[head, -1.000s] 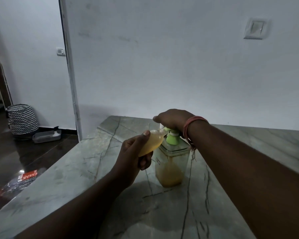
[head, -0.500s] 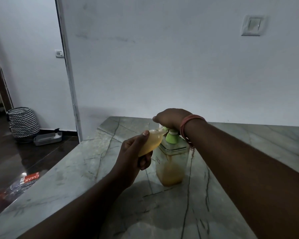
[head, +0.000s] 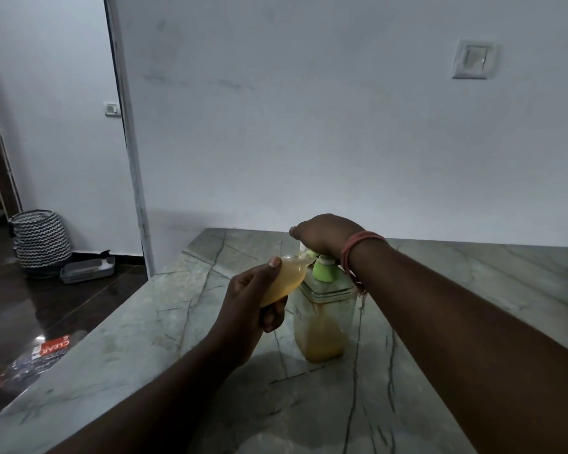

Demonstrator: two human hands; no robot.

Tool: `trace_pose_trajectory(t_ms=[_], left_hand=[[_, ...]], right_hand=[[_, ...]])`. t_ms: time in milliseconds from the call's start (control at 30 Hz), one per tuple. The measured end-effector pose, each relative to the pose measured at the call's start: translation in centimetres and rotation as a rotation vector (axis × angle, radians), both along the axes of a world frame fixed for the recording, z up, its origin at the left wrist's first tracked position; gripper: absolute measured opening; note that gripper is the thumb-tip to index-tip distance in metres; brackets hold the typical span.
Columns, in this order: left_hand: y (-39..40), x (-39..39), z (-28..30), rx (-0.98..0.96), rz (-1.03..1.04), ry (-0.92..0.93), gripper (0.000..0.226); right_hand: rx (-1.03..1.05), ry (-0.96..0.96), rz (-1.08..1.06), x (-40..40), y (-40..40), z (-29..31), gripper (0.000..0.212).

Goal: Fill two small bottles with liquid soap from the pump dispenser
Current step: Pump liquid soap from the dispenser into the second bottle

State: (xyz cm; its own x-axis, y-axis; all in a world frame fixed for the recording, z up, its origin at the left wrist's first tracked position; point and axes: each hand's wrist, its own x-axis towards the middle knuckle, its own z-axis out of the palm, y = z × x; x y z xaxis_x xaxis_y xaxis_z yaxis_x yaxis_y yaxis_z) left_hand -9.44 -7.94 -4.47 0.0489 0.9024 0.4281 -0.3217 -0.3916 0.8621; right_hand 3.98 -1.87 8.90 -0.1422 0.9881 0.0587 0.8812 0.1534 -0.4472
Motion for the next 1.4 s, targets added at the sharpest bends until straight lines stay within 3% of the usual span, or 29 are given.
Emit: trace_pose_trajectory(t_ms=[100,233,600,767,1033,1400], left_hand=[[-0.1,-0.1,-0.2,-0.012,-0.003,-0.003,0.038],[0.3,-0.1,-0.2,-0.003,-0.004,-0.011,0.040],[-0.3,0.0,0.1,-0.009,-0.005,-0.011,0.039],[0.2,0.0,0.0,0.008,-0.001,0.002,0.040],[0.5,-0.2,-0.2,0.013,-0.035,0.012,0.039],[0.2,-0.3,-0.4,-0.011,-0.056,0.008,0.043]], right_hand=[[-0.068,-0.029,0.011,-0.1,-0.2,0.2,0.033],[0.036,-0.044,-0.002,-0.1,0.2,0.0,0.032],[-0.108,0.032,0.011,-0.2,-1.2,0.6,0.034],[0.021,0.092,0.038,0.2,-0.9,0.1,0.040],[-0.022,0.150,0.074,0.3,-0.5,-0.1,0.049],[-0.090,0.117,0.024,0.3,-0.2,0.1,0.036]])
